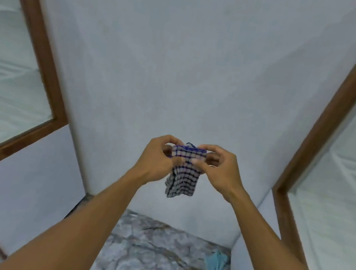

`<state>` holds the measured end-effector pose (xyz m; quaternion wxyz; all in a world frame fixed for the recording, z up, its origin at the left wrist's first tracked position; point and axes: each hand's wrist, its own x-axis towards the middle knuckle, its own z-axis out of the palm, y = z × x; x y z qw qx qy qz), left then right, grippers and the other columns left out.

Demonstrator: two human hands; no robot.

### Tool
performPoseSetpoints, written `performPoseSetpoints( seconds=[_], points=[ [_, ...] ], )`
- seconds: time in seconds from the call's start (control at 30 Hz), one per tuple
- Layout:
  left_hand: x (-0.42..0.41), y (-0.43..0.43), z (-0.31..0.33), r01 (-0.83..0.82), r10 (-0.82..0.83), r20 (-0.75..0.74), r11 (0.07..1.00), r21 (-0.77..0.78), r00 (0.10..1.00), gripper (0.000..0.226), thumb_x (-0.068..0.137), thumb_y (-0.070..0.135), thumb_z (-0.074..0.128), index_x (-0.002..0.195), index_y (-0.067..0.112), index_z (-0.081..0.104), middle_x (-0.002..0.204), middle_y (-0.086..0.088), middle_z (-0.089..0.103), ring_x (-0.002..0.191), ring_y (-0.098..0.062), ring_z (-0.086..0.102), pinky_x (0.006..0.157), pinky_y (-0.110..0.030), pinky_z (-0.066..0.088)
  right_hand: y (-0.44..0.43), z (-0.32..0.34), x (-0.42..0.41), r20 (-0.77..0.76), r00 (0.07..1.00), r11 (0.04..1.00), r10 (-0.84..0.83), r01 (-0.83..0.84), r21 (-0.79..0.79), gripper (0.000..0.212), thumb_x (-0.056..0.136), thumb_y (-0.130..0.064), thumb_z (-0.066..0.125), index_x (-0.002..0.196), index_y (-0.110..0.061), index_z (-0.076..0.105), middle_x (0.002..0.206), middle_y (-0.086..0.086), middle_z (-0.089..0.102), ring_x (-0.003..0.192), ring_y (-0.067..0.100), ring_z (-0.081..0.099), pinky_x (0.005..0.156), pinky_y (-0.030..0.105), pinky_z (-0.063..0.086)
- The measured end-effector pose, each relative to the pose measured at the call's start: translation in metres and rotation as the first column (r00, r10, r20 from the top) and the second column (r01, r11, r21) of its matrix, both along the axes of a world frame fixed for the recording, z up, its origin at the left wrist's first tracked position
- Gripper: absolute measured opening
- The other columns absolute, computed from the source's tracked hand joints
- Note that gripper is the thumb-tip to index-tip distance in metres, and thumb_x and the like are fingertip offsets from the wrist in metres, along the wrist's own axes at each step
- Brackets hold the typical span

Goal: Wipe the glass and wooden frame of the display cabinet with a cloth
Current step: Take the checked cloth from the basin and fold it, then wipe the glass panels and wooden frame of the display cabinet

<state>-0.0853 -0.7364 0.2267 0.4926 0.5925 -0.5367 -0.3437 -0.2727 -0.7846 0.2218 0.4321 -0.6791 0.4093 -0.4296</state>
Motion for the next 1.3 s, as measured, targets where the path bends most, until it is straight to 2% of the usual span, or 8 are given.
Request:
performPoseSetpoints(
  seconds=[0.2, 0.43, 0.53, 0.83, 1.0, 1.13, 1.2, 1.3],
  points=[
    [-0.039, -0.15, 0.039, 0.265, -0.269, -0.038, 0.96, -0.088, 0.962, 0.035, 0.09, 0.001, 0.076, 0.116, 0.02, 0.064, 0.099, -0.007, 0.075, 0.086, -0.019, 0.073, 0.065, -0.023, 0.059, -0.092, 0.037, -0.046, 0.102, 0.936, 0.93, -0.337, 0.347, -0.118, 0.043, 0.077, -0.001, 0.085, 0.113, -0.017, 0.067, 0.081, 0.002, 0.078, 0.075, 0.019, 0.075, 0.071, 0.03, 0.063],
    [-0.13, -0.27, 0.08, 0.374, -0.416, -0.04, 0.852, -0.366, 0.909, 0.034, 0.09, 0.004, 0.077, 0.103, 0.024, 0.053, 0.108, 0.002, 0.064, 0.085, -0.019, 0.069, 0.062, -0.029, 0.063, -0.155, 0.092, -0.108, 0.13, 0.727, 0.65, -0.674, 0.668, -0.363, 0.023, 0.083, 0.0, 0.08, 0.089, -0.017, 0.066, 0.086, -0.001, 0.072, 0.075, 0.009, 0.071, 0.069, 0.024, 0.06],
    [-0.176, -0.307, 0.096, 0.419, -0.436, 0.108, 0.723, -0.549, 0.893, 0.023, 0.092, 0.001, 0.072, 0.093, 0.02, 0.059, 0.107, 0.0, 0.064, 0.087, -0.012, 0.066, 0.067, -0.014, 0.056, -0.177, 0.114, -0.141, 0.066, 0.619, 0.491, -0.782, 0.678, -0.546, 0.019, 0.084, 0.001, 0.078, 0.088, -0.018, 0.075, 0.085, -0.008, 0.073, 0.076, 0.006, 0.07, 0.073, 0.02, 0.059],
    [-0.301, -0.398, 0.159, 0.409, -0.488, 0.182, 0.412, -0.814, 0.854, 0.019, 0.095, 0.004, 0.069, 0.114, 0.002, 0.071, 0.126, -0.008, 0.054, 0.099, 0.002, 0.058, 0.084, 0.0, 0.046, -0.245, 0.188, -0.235, 0.045, 0.168, 0.031, -0.985, 0.424, -0.905, 0.014, 0.092, -0.004, 0.071, 0.104, 0.0, 0.076, 0.128, 0.017, 0.062, 0.08, 0.016, 0.066, 0.076, 0.028, 0.06],
    [-0.348, -0.444, 0.174, 0.395, -0.499, 0.243, 0.224, -0.891, 0.832, 0.037, 0.089, 0.003, 0.072, 0.125, 0.0, 0.064, 0.137, -0.014, 0.046, 0.116, -0.004, 0.05, 0.095, 0.0, 0.043, -0.275, 0.209, -0.254, 0.024, 0.006, -0.022, -1.0, 0.227, -0.974, 0.035, 0.099, -0.019, 0.048, 0.1, 0.006, 0.071, 0.119, 0.016, 0.065, 0.07, 0.022, 0.067, 0.06, 0.035, 0.062],
    [-0.39, -0.475, 0.183, 0.321, -0.459, 0.207, 0.186, -0.929, 0.864, 0.035, 0.104, 0.01, 0.053, 0.135, -0.005, 0.06, 0.136, -0.019, 0.05, 0.123, -0.017, 0.05, 0.098, -0.029, 0.057, -0.297, 0.219, -0.261, 0.022, -0.125, -0.04, -0.992, 0.137, -0.99, 0.017, 0.087, -0.001, 0.07, 0.103, 0.005, 0.073, 0.107, 0.017, 0.071, 0.083, 0.032, 0.068, 0.065, 0.042, 0.062],
    [-0.405, -0.484, 0.184, 0.181, -0.338, 0.121, 0.152, -0.972, 0.933, 0.039, 0.11, 0.021, 0.04, 0.13, -0.002, 0.065, 0.131, -0.019, 0.058, 0.121, -0.027, 0.048, 0.1, -0.039, 0.053, -0.306, 0.22, -0.265, 0.103, -0.281, -0.097, -0.954, -0.037, -0.995, 0.014, 0.085, -0.004, 0.076, 0.099, -0.004, 0.076, 0.104, 0.009, 0.074, 0.081, 0.028, 0.06, 0.06, 0.037, 0.054],
    [-0.42, -0.492, 0.179, 0.033, -0.257, 0.033, -0.007, -0.999, 0.966, 0.025, 0.106, 0.012, 0.053, 0.127, 0.006, 0.066, 0.131, -0.012, 0.058, 0.12, -0.031, 0.049, 0.102, -0.042, 0.05, -0.311, 0.216, -0.272, 0.241, -0.432, -0.18, -0.869, -0.178, -0.967, 0.012, 0.093, -0.011, 0.07, 0.102, -0.013, 0.077, 0.11, -0.002, 0.075, 0.085, 0.024, 0.044, 0.064, 0.036, 0.038]
  ],
)
